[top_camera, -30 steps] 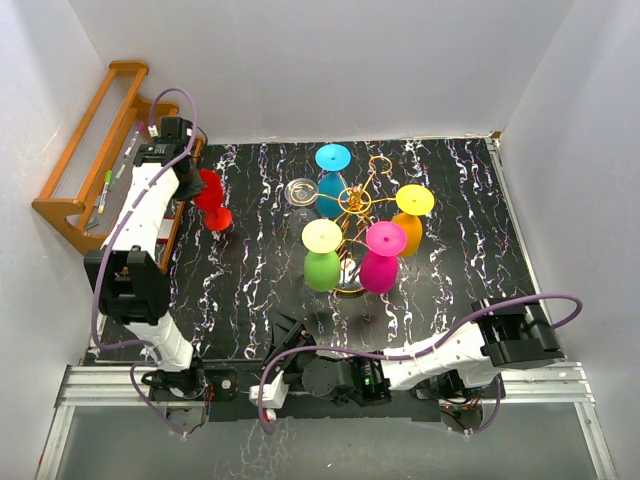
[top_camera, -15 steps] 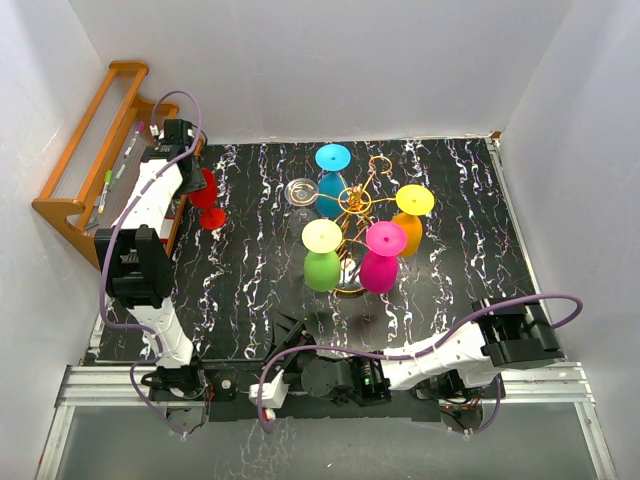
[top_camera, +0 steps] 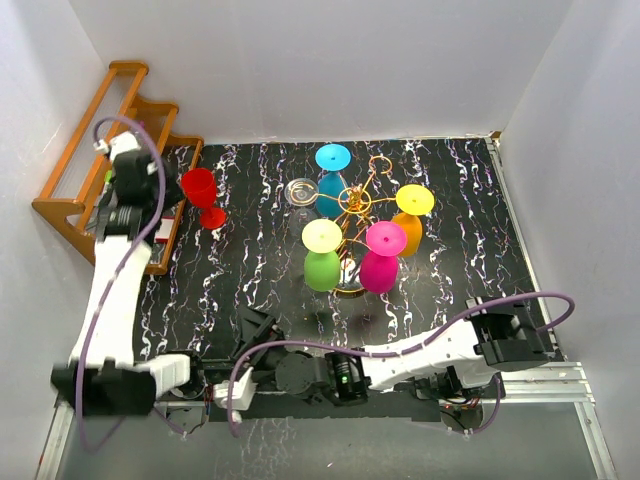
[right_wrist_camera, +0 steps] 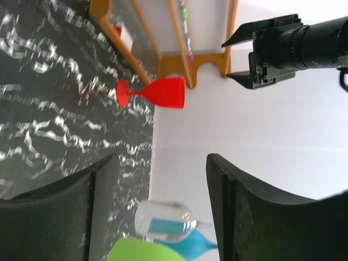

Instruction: Take the wine glass off the wine glass rack

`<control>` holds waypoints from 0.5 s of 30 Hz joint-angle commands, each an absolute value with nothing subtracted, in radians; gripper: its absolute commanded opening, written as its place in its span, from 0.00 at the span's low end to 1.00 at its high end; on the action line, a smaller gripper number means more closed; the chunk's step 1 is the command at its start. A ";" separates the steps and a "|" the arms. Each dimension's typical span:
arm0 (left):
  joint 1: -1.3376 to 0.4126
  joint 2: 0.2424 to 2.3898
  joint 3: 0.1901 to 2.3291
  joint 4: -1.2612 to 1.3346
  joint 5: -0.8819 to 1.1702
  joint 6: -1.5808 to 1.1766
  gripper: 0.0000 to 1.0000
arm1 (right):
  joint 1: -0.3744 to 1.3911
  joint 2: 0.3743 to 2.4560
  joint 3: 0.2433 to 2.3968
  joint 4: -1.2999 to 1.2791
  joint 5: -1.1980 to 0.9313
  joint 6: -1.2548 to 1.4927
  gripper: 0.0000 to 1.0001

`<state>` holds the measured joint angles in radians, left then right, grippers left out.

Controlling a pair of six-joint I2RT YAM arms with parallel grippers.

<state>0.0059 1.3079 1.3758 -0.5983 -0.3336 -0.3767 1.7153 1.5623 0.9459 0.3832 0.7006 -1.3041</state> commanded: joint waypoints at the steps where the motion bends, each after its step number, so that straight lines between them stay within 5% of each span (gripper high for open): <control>1: 0.013 1.007 1.169 -0.463 -0.298 -0.398 0.54 | 1.909 1.610 1.152 0.424 0.644 -1.309 0.64; 8: 0.014 0.758 0.941 -0.432 -0.388 -0.419 0.54 | 1.703 1.668 1.482 0.410 0.617 -1.320 0.53; 15: 0.013 0.706 0.891 -0.434 -0.455 -0.414 0.55 | 1.499 1.625 1.529 0.418 0.612 -1.320 0.53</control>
